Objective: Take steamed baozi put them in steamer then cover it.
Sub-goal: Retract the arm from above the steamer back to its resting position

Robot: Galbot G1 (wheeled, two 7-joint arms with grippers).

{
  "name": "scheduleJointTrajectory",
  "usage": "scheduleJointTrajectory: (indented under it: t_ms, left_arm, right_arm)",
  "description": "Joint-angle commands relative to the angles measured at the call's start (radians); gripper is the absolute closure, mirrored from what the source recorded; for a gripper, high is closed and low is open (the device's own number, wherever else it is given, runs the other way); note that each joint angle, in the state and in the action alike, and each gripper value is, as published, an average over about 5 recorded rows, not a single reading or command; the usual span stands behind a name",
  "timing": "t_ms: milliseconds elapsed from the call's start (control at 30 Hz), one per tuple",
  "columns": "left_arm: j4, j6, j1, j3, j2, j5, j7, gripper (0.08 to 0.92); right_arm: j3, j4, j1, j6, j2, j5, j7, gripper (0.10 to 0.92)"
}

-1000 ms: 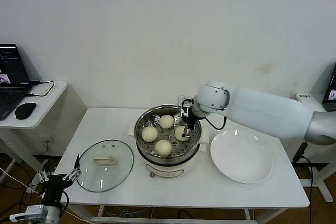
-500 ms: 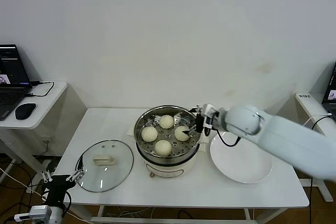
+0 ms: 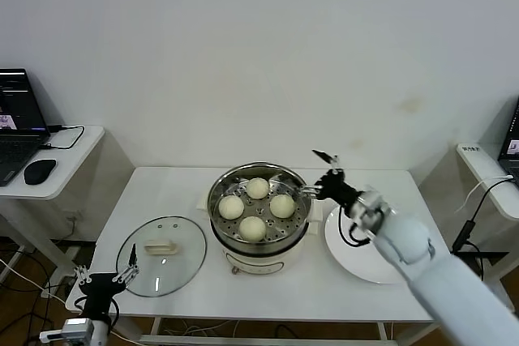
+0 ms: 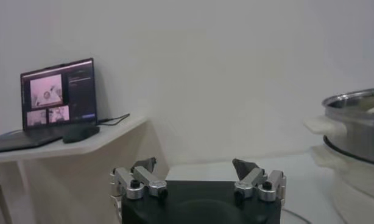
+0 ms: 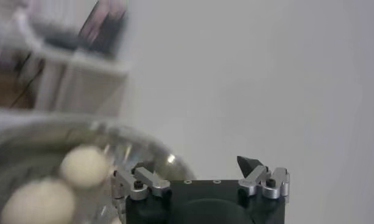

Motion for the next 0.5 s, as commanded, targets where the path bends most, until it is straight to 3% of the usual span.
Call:
scheduleJointTrajectory:
  t_ms: [33, 267, 500]
  left_arm:
    - [0.053, -0.036, -0.021, 0.033, 0.003, 0.622, -0.068, 0.177]
    - [0.087, -0.052, -0.017, -0.003, 0.052, 1.107, -0.026, 0.177]
    - [0.105, -0.02, -0.009, 0.007, 0.13, 1.279, 0.096, 0.177]
  right_arm:
    - [0.594, 0.068, -0.551, 0.218, 0.363, -0.081, -0.117, 0.203]
    - [0.689, 0.076, -0.708, 0.213, 0.487, -0.123, -0.081, 0.203]
    - [0.742, 0.061, -0.745, 0.246, 0.553, -0.182, -0.041, 0.203]
